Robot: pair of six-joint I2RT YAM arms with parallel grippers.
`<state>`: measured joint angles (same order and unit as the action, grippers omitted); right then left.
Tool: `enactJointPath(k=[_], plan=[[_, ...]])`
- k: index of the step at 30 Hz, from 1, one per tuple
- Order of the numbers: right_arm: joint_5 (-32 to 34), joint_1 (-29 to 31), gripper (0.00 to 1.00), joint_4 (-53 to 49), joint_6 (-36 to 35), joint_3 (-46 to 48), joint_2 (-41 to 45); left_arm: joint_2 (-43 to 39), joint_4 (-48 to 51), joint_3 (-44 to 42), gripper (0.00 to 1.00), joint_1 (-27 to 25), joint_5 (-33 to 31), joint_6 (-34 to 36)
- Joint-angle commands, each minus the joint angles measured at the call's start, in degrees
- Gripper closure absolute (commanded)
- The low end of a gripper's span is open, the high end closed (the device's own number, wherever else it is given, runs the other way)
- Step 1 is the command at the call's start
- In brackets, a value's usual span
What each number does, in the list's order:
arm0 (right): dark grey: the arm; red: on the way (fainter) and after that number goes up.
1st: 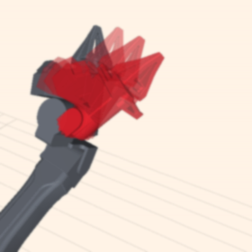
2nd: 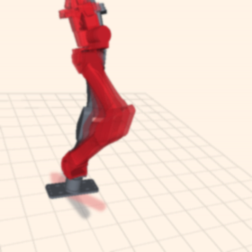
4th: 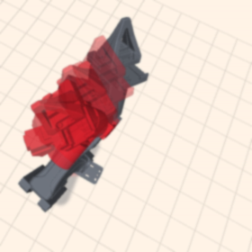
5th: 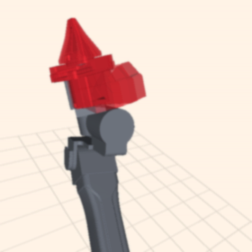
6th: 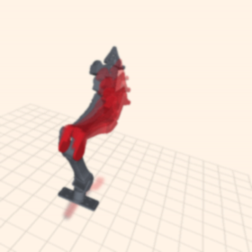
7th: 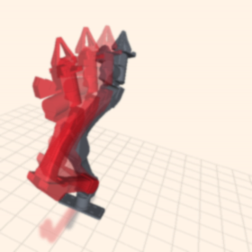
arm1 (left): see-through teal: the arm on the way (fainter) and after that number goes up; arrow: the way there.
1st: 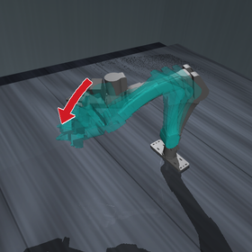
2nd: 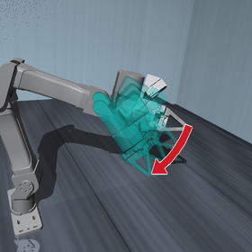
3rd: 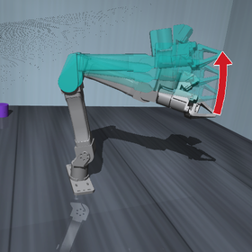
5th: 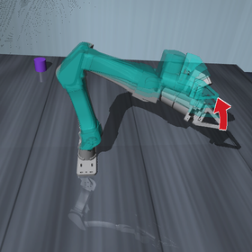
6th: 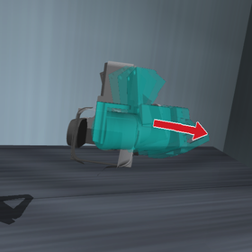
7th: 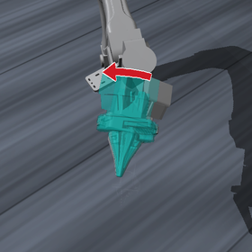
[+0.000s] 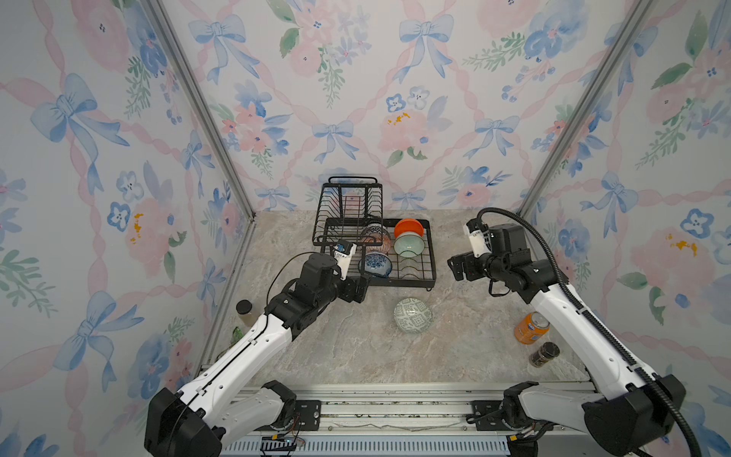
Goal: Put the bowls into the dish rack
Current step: 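Move the left gripper down to the green-patterned bowl on the table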
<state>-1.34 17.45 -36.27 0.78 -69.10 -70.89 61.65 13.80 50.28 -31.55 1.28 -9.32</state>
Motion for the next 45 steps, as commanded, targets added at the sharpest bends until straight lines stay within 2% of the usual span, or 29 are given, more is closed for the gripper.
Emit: enactJointPath(k=[1, 4, 10, 19, 23, 34, 45], plan=[[-5.4, -2.4, 0.03, -4.4, 6.9, -1.9, -0.9, 0.5, 3.5, 0.8, 0.02, -1.5, -0.4, -1.5], [-6.8, -2.7, 0.03, -3.5, 7.2, -1.2, -1.4, 1.0, 3.9, -0.1, 0.02, -3.1, 0.1, -3.0], [-5.0, -2.7, 0.03, -0.1, 4.8, 1.5, 0.4, 6.1, 3.6, -0.2, 0.02, -8.1, 0.4, -5.8], [-6.9, -2.7, 0.03, -1.1, 4.3, 1.3, -1.2, 15.3, -0.4, -0.2, 0.02, -12.3, 5.2, -9.2], [-7.3, -2.7, 0.03, -0.9, 4.1, 1.5, -1.5, 18.7, -6.6, -2.0, 0.02, -12.8, 9.7, -11.5], [-7.6, -2.6, 0.03, 0.2, 3.7, 2.4, -0.7, 27.5, -15.5, -2.1, 0.04, -13.3, 12.2, -15.1], [-8.0, -2.6, 0.03, 0.7, 3.5, 2.7, -0.1, 33.3, -15.8, 0.1, 0.23, -13.8, 10.8, -15.0]])
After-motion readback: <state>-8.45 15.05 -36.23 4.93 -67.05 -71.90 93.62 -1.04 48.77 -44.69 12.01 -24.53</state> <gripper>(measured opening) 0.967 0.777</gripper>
